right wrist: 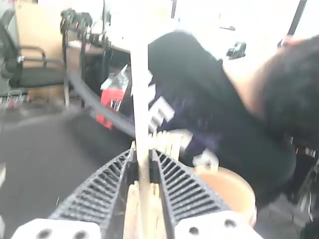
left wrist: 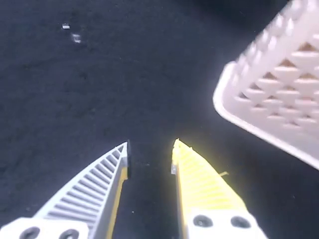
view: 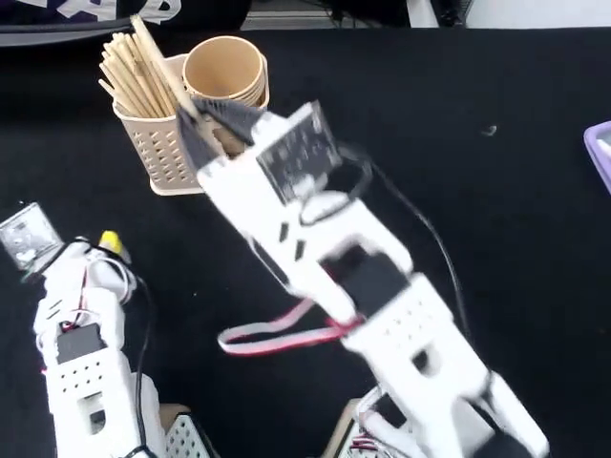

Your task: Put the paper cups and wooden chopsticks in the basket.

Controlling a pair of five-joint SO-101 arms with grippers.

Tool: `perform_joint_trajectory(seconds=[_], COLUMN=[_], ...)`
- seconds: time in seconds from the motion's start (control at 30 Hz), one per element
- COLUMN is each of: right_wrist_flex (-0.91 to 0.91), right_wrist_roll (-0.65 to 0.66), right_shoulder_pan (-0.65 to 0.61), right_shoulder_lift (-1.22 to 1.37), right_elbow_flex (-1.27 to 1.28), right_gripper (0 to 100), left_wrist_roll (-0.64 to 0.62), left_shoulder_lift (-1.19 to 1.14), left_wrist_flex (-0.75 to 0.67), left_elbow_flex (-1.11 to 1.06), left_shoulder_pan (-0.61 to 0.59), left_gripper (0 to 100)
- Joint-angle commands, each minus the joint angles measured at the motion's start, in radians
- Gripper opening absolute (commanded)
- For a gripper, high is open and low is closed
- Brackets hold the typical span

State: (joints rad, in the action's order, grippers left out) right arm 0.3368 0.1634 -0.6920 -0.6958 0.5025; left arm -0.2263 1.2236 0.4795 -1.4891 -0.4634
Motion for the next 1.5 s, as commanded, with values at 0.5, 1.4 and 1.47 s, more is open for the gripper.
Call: perform_joint_trajectory(seconds=[0.5, 1.4, 1.47], right_wrist_flex=[-0.301, 0.222, 0.341], right_wrist_roll=[0.003, 0.003, 0.006], right_shoulder_pan=[0.023, 0.025, 0.025], right_shoulder_lift=[0.862, 0.94, 0.88], right_elbow_flex=[-0.848, -1.142, -1.185], right_gripper=[1.1, 14.1, 14.1], left_wrist_roll=[0.029, 0.029, 0.029], left_shoulder_lift=[0.017, 0.017, 0.017], left_wrist_flex=[-0.018, -0.023, -0.023], left_elbow_flex=[-0.005, -0.001, -0.002], left_shoulder_pan=[0.039, 0.035, 0.033], left_gripper=[15, 15, 15])
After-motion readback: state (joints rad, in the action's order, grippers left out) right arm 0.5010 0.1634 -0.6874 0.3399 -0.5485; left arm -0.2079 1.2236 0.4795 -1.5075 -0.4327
